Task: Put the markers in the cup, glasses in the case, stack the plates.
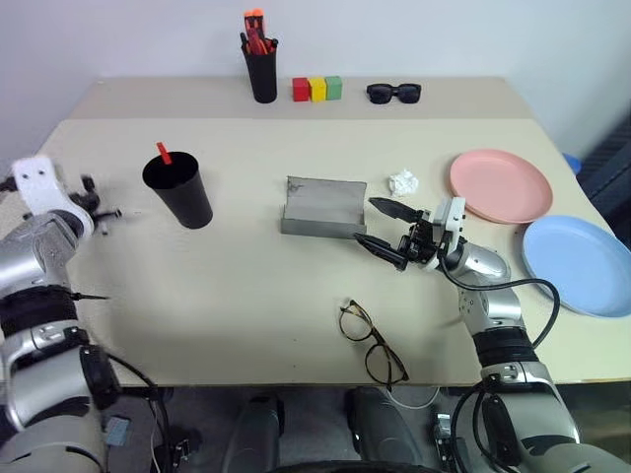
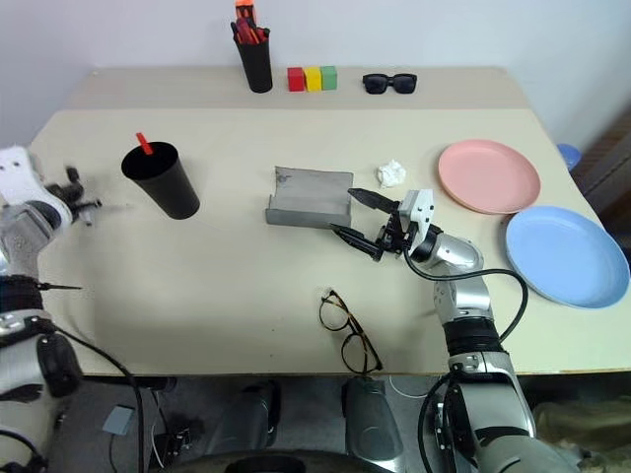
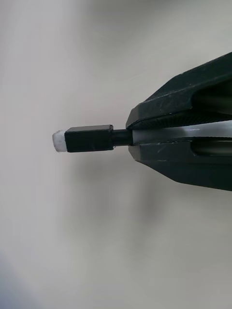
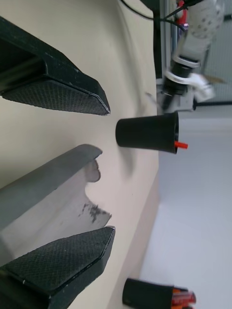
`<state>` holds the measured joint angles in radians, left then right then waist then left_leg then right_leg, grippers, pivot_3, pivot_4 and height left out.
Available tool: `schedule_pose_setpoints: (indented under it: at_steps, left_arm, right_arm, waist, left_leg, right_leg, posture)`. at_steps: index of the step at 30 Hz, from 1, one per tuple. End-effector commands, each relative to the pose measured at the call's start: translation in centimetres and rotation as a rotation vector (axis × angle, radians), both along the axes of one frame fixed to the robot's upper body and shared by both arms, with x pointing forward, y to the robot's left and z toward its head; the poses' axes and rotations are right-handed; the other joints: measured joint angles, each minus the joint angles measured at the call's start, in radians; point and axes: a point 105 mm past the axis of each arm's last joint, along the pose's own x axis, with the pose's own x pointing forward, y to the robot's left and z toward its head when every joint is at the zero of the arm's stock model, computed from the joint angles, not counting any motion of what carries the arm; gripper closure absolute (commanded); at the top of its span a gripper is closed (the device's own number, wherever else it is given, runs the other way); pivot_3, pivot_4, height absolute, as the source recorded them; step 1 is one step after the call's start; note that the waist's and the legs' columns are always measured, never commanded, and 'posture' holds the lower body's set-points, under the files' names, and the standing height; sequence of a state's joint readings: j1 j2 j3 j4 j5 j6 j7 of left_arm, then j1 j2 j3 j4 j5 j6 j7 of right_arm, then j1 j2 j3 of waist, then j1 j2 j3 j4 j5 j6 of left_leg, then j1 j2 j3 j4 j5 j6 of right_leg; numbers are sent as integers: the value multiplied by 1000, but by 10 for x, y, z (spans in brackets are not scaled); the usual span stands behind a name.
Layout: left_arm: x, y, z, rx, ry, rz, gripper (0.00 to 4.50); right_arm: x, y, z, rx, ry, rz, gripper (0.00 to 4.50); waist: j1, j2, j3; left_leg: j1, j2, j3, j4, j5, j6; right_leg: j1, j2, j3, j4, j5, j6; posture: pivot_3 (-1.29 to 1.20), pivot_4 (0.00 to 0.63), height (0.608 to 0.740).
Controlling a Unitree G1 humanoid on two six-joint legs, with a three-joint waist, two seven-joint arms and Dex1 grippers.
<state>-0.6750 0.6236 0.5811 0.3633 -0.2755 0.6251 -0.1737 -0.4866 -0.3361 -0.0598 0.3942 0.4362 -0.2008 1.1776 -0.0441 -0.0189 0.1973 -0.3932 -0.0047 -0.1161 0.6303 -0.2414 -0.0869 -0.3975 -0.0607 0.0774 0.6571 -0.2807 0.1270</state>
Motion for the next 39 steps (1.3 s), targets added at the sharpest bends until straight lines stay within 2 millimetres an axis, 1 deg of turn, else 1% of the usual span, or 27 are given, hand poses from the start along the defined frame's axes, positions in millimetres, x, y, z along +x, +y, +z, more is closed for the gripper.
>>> schedule_pose_setpoints:
  at_steps: [1,2,5,7,8,9,11,14,18,21,25,28,31,35,39]
  left_arm:
    - [-16,-26,80,20,-367,-52,4460]
    - [-19,-34,89,24,-423,-74,4460]
    - [-23,-47,100,18,-506,-120,4460]
    - [-23,-67,113,69,-578,-186,4460]
    - [-23,-76,118,57,-624,-229,4460]
    - [-23,-81,120,44,-652,-255,4460]
    - [-21,-90,123,92,-673,-287,4460]
    - [-14,-105,124,165,-685,-332,4460]
    - [-5,-118,117,244,-678,-356,4460]
    - [0,-127,111,326,-666,-364,4460]
    - [7,-140,99,354,-655,-390,4460]
    - [9,-145,93,362,-649,-405,4460]
    - [8,-146,91,350,-647,-409,4460]
    - [3,-141,87,352,-634,-397,4460]
    - [-1,-138,82,366,-618,-388,4460]
  right_arm:
    - [3,-5,16,7,-61,-17,739]
    - [4,-6,17,8,-60,-22,739]
    - [6,-8,17,11,-59,-32,739]
    - [8,-10,19,21,-55,-38,739]
    - [8,-11,20,29,-54,-38,739]
    - [8,-12,21,34,-54,-37,739]
    - [6,-14,25,60,-57,-24,739]
    - [1,-15,29,87,-70,1,739]
    - [-5,-14,29,89,-81,19,739]
    - [-10,-13,30,97,-90,32,739]
    - [-21,-6,28,67,-99,80,739]
    - [-26,-2,29,40,-104,108,739]
    - [-29,-1,29,23,-109,127,739]
    - [-34,2,25,-13,-116,160,739]
    - [-36,5,23,-6,-114,166,739]
  waist:
    - [8,0,0]
    - [10,0,0]
    - [6,0,0]
    - [2,0,0]
    - [1,0,0]
    - [1,0,0]
    - [-1,0,0]
    - [-2,0,0]
    - [-1,0,0]
    - [0,0,0]
    - [0,0,0]
    - [-1,0,0]
    - [-1,0,0]
    - [-1,0,0]
    - [0,0,0]
  left_leg:
    - [0,0,0,0,0,0]
    - [0,-1,0,0,0,0]
    - [1,-1,0,0,0,0]
    - [1,-1,0,0,0,0]
    - [1,-1,0,0,0,0]
    - [1,-1,0,0,0,0]
    - [1,-1,0,0,0,0]
    - [1,-1,0,-1,0,0]
    - [1,-1,0,0,0,0]
    - [1,-1,0,0,0,0]
    - [1,-1,0,-1,0,0]
    - [1,-1,0,-1,0,0]
    - [1,-1,0,-1,0,0]
    - [1,-1,0,-1,0,0]
    - [1,-1,0,-1,0,0]
  right_leg:
    - [0,-1,0,0,0,0]
    - [1,-1,0,-1,0,0]
    - [2,-1,0,-1,0,0]
    - [2,0,0,-1,0,0]
    - [2,0,0,-1,0,0]
    - [2,0,0,-1,0,0]
    - [2,0,0,-1,0,0]
    - [2,0,0,-1,0,0]
    - [2,0,0,-2,0,0]
    - [2,0,0,-2,0,0]
    - [2,0,0,-2,0,0]
    - [2,0,0,-2,0,0]
    - [2,1,0,-2,0,0]
    - [2,0,0,-2,0,0]
    - [2,1,0,-2,0,0]
  posture:
    - [0,150,740]
    - [0,150,740]
    - [0,150,740]
    - [0,150,740]
    - [0,150,740]
    - [0,150,740]
    - [0,150,740]
    - [0,150,740]
    - [0,150,740]
    - [0,150,740]
    - [0,150,740]
    - [0,150,740]
    - [0,150,740]
    - [0,150,740]
    - [0,150,740]
